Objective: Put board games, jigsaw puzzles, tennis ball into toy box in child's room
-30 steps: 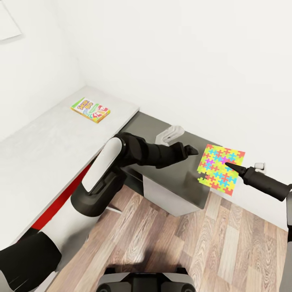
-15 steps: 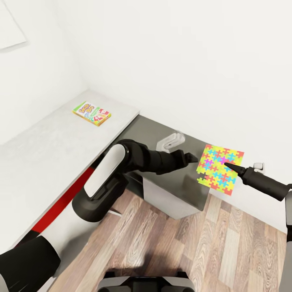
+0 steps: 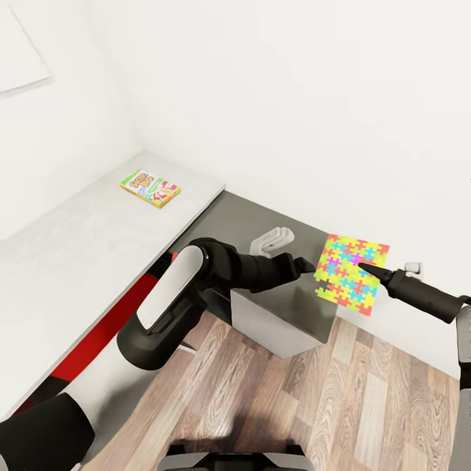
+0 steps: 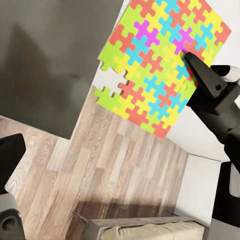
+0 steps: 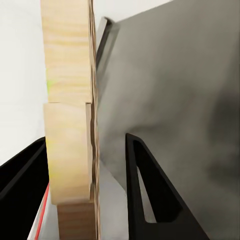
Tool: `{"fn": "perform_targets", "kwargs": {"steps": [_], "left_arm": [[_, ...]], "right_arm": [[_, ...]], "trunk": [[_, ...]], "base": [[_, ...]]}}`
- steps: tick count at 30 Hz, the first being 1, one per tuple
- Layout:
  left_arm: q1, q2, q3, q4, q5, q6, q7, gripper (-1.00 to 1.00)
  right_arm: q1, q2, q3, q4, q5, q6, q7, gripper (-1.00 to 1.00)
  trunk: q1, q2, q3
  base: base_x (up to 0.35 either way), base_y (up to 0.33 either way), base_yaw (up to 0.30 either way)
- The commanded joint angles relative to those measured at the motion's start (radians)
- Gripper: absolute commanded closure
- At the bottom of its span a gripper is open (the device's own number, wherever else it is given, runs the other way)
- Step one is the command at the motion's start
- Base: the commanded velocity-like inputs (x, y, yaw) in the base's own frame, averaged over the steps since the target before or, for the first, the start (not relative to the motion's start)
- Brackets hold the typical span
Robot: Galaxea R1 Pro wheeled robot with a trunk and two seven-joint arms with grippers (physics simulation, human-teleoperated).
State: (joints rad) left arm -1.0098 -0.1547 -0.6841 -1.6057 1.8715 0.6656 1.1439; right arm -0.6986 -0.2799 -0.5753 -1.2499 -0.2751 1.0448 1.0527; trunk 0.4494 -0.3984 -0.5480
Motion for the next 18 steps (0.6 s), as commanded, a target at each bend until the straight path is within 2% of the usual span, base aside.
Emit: {"fn": "perform_targets", "kwargs": {"steps": [1,10,18], "left_arm": [[0.001,-0.001,0.001,0.000,0.005,0.002,0.006,-1.00],[0.005,0.000,-0.002,0.000,0.005,-0.026,-0.001,-1.00],[0.007,0.006,0.000,0.000,0.005,-0.033,-0.001,-1.00]], "right_arm": [[-0.001,0.000,0.005,0.000,0.005,0.002,0.006,1.00],[-0.001,-0.001,0.030,0.000,0.004,0.002,0.004,1.00],[-0.002,-0.002,0.035,0.009,0.006,0.002,0.003,1.00]], "trunk": [[0.001,-0.002,0.000],[0.001,-0.002,0.015],[0.001,-0.002,0.028]], "base": [[0.000,0.000,0.000],[0.000,0.000,0.000],[0.000,0.000,0.000]]}}
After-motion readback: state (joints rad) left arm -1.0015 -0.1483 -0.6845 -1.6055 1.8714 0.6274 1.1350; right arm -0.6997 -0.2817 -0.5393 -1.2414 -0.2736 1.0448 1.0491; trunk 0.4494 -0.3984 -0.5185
